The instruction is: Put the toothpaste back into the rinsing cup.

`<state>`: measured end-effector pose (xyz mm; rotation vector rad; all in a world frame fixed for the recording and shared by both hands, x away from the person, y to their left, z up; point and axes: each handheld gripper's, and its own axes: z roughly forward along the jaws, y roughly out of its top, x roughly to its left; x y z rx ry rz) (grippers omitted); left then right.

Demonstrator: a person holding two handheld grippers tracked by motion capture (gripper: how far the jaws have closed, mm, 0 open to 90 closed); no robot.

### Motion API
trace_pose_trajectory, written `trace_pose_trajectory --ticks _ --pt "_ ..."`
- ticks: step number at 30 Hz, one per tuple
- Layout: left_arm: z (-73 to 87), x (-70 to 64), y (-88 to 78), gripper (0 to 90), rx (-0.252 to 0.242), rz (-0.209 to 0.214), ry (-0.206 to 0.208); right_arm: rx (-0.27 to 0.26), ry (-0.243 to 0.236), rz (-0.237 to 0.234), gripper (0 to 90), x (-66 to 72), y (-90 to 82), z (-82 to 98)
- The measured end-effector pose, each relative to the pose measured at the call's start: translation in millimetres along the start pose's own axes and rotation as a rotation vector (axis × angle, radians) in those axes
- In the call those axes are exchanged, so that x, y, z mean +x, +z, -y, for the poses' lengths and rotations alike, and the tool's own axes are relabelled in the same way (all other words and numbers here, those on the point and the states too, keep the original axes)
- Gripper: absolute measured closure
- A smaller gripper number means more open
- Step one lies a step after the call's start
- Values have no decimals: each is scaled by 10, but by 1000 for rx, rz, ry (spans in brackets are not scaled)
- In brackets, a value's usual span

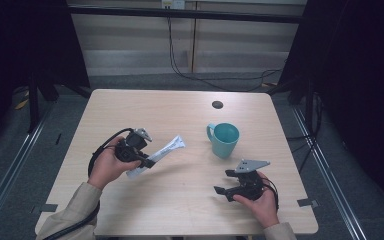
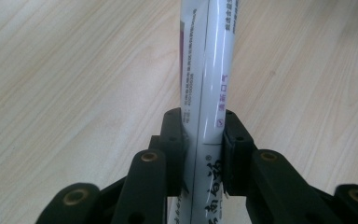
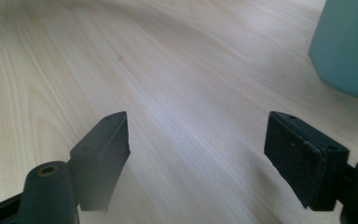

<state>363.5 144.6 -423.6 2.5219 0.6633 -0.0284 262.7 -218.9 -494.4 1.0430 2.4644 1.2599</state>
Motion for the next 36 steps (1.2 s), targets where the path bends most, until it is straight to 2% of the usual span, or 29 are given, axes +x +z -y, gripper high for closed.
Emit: trace_pose_trajectory --ticks 8,12,19,26,36 --pt "-64 -92 45 745 -11 8 30 -34 39 -21 221 -6 25 -71" --pt "-106 -155 60 746 -11 21 45 -47 38 -25 221 1 33 -116" --pt "-179 -258 56 745 -41 34 63 -62 35 -43 223 29 60 -198" --pt "-206 -321 73 745 -78 37 69 -78 46 -54 237 50 86 -251" --pt "-227 -380 109 745 -98 49 74 -93 58 -74 248 68 133 -367"
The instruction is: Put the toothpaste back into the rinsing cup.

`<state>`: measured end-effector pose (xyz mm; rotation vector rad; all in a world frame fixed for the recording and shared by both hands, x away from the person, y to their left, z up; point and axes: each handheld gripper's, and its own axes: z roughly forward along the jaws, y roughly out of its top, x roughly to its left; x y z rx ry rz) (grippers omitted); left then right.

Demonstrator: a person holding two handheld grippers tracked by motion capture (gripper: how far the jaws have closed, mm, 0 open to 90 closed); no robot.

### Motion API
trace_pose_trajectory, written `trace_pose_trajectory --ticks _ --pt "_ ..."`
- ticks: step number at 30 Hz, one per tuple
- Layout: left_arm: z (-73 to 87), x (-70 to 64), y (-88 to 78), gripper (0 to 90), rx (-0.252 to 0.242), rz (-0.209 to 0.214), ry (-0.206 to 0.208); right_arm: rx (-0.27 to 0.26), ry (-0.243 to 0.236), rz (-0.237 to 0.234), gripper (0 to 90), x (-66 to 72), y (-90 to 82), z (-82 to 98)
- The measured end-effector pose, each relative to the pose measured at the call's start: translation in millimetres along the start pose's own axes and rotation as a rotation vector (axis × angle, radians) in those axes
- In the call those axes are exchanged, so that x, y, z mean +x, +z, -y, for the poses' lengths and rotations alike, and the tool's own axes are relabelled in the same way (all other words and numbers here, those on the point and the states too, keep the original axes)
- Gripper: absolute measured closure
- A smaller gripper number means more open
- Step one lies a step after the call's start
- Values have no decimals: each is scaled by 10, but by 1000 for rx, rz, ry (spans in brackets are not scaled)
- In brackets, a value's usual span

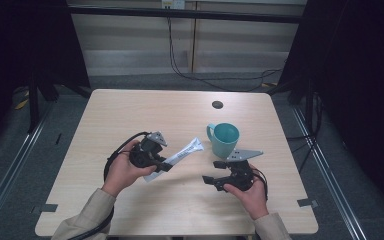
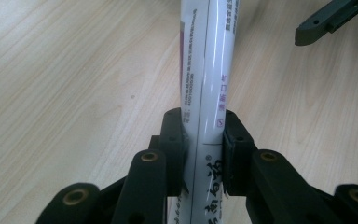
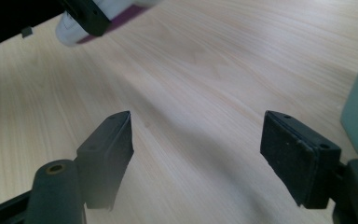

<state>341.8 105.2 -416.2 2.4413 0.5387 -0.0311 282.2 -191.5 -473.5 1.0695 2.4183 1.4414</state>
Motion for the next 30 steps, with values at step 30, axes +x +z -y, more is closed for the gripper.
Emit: trace_pose_trajectory --ticks 30 --pt "-220 -171 233 744 -4 37 46 -79 74 -111 305 16 89 -255"
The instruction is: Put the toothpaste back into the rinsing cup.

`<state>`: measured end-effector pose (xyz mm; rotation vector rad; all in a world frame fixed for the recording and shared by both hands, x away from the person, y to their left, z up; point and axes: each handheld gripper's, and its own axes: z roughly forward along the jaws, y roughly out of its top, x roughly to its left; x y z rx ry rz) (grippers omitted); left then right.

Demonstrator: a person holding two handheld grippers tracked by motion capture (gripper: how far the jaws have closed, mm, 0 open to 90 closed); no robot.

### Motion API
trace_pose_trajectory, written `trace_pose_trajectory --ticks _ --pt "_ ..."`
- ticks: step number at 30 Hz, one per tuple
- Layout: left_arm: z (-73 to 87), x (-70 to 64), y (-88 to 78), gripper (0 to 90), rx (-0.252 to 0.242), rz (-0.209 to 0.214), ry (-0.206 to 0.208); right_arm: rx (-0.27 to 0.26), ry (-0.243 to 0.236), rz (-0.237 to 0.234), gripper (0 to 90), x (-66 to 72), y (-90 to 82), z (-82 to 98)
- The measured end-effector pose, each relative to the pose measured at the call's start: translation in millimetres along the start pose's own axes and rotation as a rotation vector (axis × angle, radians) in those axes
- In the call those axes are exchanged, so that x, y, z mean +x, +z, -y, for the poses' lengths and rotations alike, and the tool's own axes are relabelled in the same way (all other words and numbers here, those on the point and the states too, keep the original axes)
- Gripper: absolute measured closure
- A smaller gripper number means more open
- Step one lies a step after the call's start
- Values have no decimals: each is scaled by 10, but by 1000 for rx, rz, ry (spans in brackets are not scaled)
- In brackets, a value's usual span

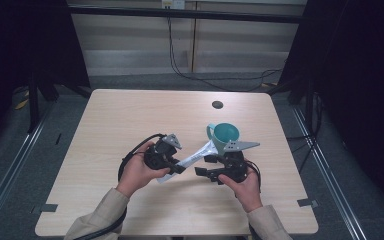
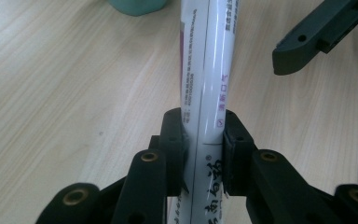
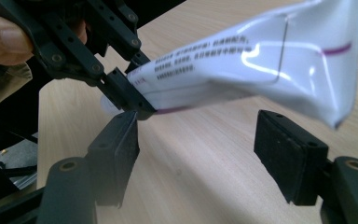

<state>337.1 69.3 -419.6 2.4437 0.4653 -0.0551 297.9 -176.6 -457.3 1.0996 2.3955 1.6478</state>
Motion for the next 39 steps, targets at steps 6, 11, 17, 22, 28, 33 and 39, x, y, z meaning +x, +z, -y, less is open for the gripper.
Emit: trace_pose_trajectory --ticks 6,11,17,22,28,33,39 --pt "-35 -13 26 744 -12 6 3 -5 5 -2 319 -5 -14 -27" --pt "-70 -40 47 744 -20 9 7 -23 14 -3 345 -3 -22 -46" --pt "-97 -68 69 743 -29 23 10 -45 53 -15 368 -16 0 -28" --pt "-123 -97 91 743 -42 29 17 -97 121 -37 358 -51 1 -29" --pt "-137 -151 156 741 -38 40 32 -149 199 -55 424 -65 -4 -78" --pt "-133 -171 187 730 -58 54 13 -164 231 -81 559 -55 -23 -106" --pt "-158 -203 224 558 -97 44 27 -183 204 -87 691 -26 -70 -168"
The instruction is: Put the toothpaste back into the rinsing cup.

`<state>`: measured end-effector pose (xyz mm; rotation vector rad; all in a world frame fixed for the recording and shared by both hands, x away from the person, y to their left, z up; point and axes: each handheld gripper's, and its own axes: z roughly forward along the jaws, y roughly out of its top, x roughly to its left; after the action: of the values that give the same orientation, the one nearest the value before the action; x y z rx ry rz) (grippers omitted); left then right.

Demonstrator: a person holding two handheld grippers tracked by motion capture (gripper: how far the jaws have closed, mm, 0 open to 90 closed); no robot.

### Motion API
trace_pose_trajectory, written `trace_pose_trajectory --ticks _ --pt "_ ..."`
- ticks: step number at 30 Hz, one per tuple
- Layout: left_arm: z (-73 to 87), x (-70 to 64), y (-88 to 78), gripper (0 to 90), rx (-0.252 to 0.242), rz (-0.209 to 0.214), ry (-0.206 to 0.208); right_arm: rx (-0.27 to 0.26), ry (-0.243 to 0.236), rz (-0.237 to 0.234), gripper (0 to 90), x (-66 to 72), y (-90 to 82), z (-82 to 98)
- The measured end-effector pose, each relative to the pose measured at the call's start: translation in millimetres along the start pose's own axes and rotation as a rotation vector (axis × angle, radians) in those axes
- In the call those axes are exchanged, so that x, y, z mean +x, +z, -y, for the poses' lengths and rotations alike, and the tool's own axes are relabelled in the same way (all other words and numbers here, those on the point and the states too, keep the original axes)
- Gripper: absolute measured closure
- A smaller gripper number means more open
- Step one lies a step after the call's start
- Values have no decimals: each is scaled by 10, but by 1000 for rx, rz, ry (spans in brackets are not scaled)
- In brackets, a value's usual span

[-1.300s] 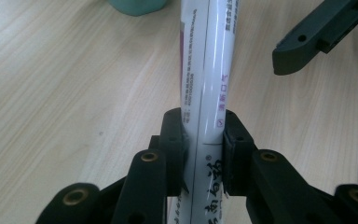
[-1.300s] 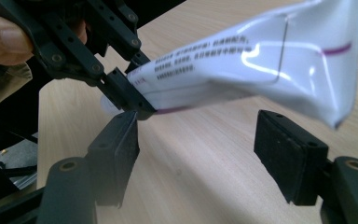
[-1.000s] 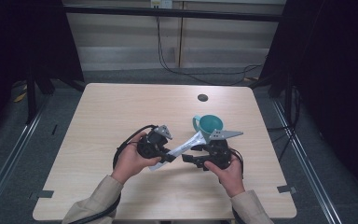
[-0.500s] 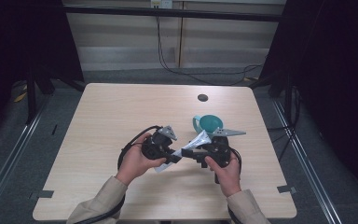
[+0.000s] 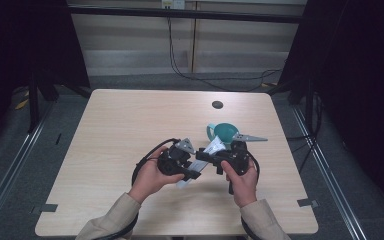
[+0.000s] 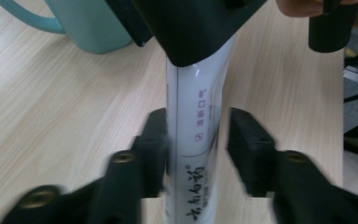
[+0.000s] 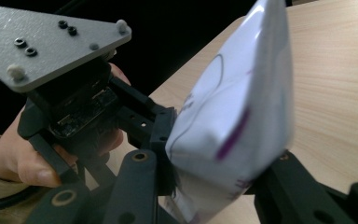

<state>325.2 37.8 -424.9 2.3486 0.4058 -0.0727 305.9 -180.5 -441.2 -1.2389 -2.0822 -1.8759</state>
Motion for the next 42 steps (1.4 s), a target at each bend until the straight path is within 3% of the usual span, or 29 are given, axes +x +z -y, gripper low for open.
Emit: trace_pose_trajectory --ticks 2,6,9,20,29,42 --pt "41 45 -10 399 -23 -24 6 3 -18 12 698 7 -39 -24" --pt "173 113 -9 264 -22 -59 43 5 -51 34 702 11 -118 -79" --pt "292 157 -27 194 -38 -78 25 22 -73 53 703 1 -166 -117" --pt "663 243 -53 159 -69 -131 -9 49 -111 92 703 -25 -289 -208" --pt "880 309 -39 152 -78 -150 -49 66 -150 115 703 -3 -368 -313" --pt "1139 366 8 152 -95 -190 -59 80 -179 127 702 14 -419 -440"
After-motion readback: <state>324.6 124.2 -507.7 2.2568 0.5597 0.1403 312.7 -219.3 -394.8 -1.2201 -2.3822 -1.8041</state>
